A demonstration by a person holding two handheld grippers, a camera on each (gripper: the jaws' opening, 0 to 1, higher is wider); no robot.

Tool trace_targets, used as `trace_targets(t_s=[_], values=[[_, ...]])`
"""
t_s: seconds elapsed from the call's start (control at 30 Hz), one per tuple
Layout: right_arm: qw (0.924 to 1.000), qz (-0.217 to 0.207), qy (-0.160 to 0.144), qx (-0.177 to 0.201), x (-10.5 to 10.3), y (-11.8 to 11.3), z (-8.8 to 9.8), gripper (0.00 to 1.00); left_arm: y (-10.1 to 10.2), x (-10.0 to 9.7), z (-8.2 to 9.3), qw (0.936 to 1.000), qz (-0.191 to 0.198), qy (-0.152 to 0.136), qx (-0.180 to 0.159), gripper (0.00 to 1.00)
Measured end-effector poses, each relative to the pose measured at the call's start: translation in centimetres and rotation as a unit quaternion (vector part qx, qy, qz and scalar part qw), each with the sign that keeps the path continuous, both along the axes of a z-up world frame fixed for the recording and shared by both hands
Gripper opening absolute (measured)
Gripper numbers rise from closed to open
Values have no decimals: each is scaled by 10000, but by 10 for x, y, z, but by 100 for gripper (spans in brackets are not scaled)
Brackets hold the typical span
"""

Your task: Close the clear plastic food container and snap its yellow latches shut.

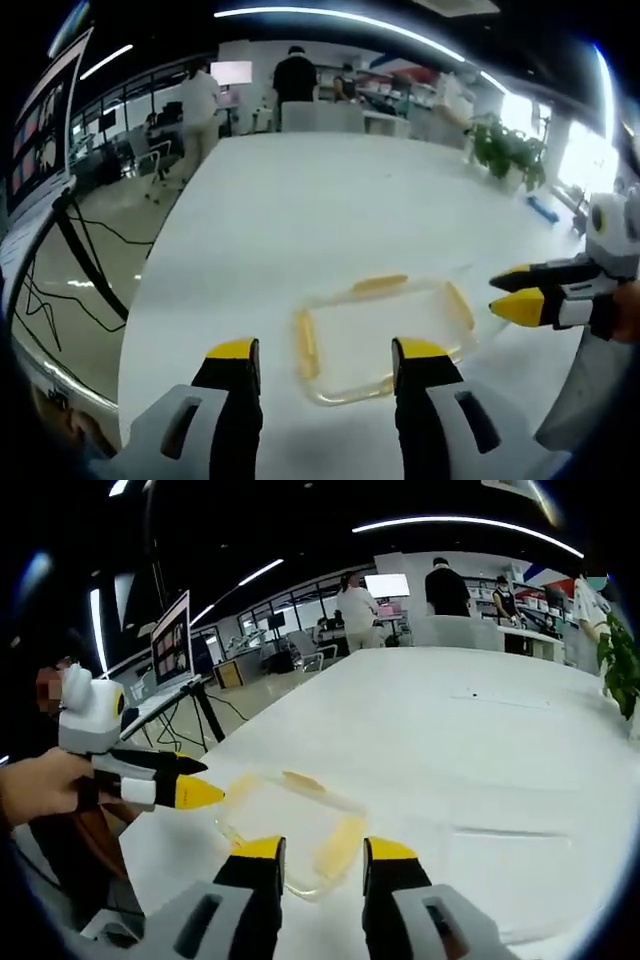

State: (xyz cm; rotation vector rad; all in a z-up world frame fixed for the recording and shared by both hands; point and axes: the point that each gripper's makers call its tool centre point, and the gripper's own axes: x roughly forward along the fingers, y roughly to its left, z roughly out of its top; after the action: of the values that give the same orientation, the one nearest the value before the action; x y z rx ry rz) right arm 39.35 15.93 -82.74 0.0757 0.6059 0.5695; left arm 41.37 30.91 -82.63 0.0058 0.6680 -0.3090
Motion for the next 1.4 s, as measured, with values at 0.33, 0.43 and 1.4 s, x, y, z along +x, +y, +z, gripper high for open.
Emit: trace_targets(t_s=[0.33,0.43,1.4], values=[[9996,-171,91,-220,1,1,-16,20,1,9,-8,9998,194,51,-8,44],[9998,-179,41,-65,2,6,-14,18,-1,10,-11,9997,223,101,-52,37],[9993,-18,191,-332,13,9,-30,12,0,20,-31,9994,-18,158,314,25]])
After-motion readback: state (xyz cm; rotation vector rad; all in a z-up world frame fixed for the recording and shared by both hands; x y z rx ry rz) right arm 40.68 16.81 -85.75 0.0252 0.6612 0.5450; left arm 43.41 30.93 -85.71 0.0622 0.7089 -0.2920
